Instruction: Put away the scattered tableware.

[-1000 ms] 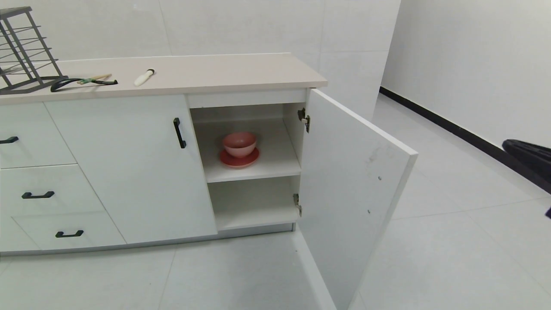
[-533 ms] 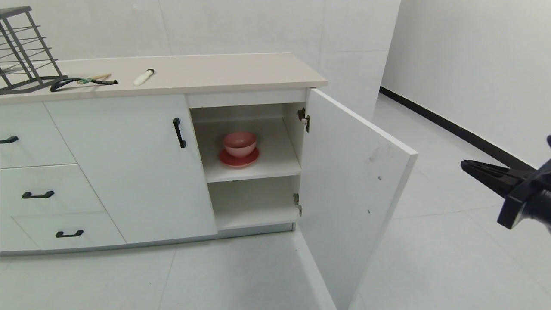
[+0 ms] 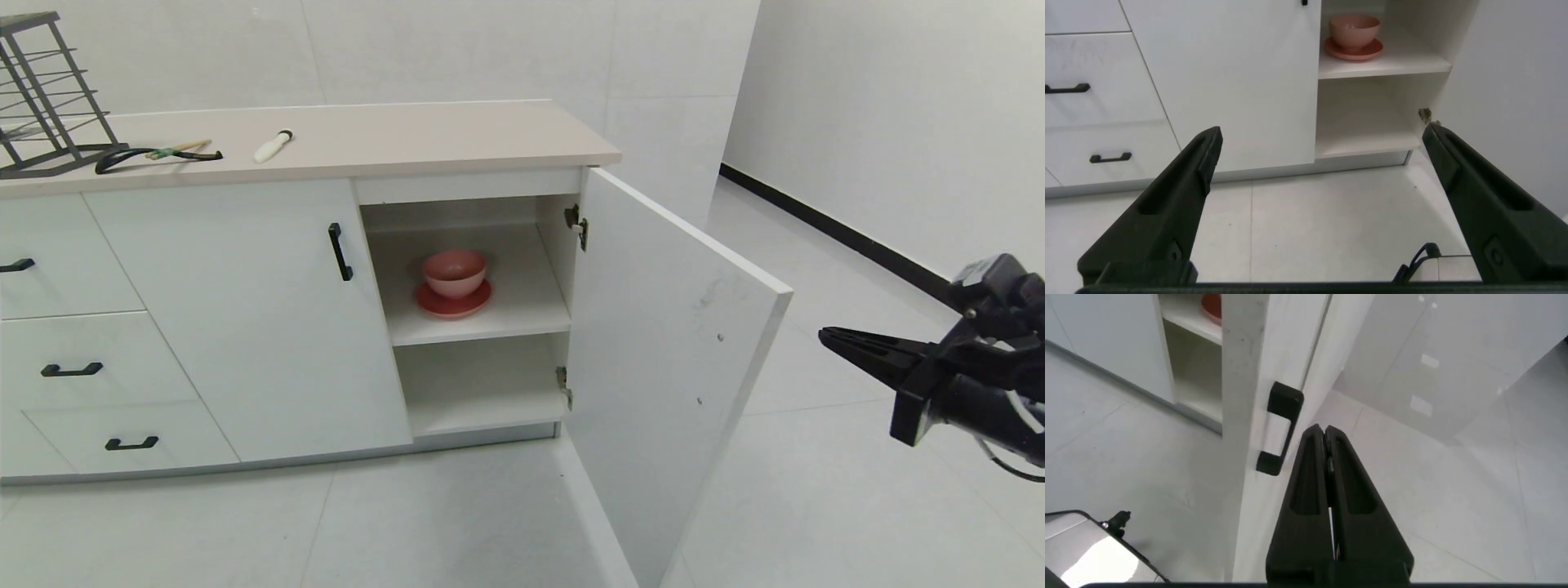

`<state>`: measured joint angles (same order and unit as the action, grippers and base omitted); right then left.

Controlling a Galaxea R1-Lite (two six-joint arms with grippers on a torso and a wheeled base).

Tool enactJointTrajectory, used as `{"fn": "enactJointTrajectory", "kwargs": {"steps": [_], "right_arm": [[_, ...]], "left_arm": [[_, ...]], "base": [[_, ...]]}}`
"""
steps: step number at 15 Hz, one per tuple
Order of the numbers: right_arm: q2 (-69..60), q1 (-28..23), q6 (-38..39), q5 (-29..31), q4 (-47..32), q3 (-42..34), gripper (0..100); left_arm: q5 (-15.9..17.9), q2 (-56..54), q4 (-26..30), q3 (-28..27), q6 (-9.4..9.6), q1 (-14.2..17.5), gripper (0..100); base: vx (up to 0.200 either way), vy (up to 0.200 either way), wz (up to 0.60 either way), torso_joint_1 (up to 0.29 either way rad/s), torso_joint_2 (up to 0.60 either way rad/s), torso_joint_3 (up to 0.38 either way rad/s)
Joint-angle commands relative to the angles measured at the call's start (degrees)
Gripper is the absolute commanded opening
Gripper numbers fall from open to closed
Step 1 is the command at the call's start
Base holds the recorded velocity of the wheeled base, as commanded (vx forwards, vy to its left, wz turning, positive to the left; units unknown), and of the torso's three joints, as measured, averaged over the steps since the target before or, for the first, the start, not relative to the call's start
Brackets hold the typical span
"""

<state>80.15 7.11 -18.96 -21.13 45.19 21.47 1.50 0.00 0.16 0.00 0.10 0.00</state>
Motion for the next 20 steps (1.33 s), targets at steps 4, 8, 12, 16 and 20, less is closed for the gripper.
{"fn": "enactJointTrajectory", "kwargs": {"steps": [4,8,12,16,20], "right_arm": [[8.09,0.80,-0.38,0.12,0.07,6.48,0],[13.63,3.44,-0.03,-1.37,0.16,12.90,0],[16.53,5.72,0.15,-2.43,2.89,13.95,0],[16.17,6.96,0.15,-2.78,3.59,13.60,0],[16.09,12.84,0.24,-3.22,3.68,14.22,0]], "left_arm": [[-0.01,0.00,0.02,0.00,-0.01,0.09,100],[-0.01,0.00,0.02,0.00,-0.10,0.00,100],[-0.09,0.00,0.02,0.00,-0.10,0.09,100],[-0.09,0.00,0.02,0.00,-0.10,0.09,100],[-0.09,0.00,0.02,0.00,-0.10,0.09,100]], "base": [[0.000,0.000,0.00,0.000,0.00,0.000],[0.000,0.000,0.00,0.000,0.00,0.000],[0.000,0.000,0.00,0.000,0.00,0.000],[0.000,0.000,0.00,0.000,0.00,0.000],[0.000,0.000,0.00,0.000,0.00,0.000]]}}
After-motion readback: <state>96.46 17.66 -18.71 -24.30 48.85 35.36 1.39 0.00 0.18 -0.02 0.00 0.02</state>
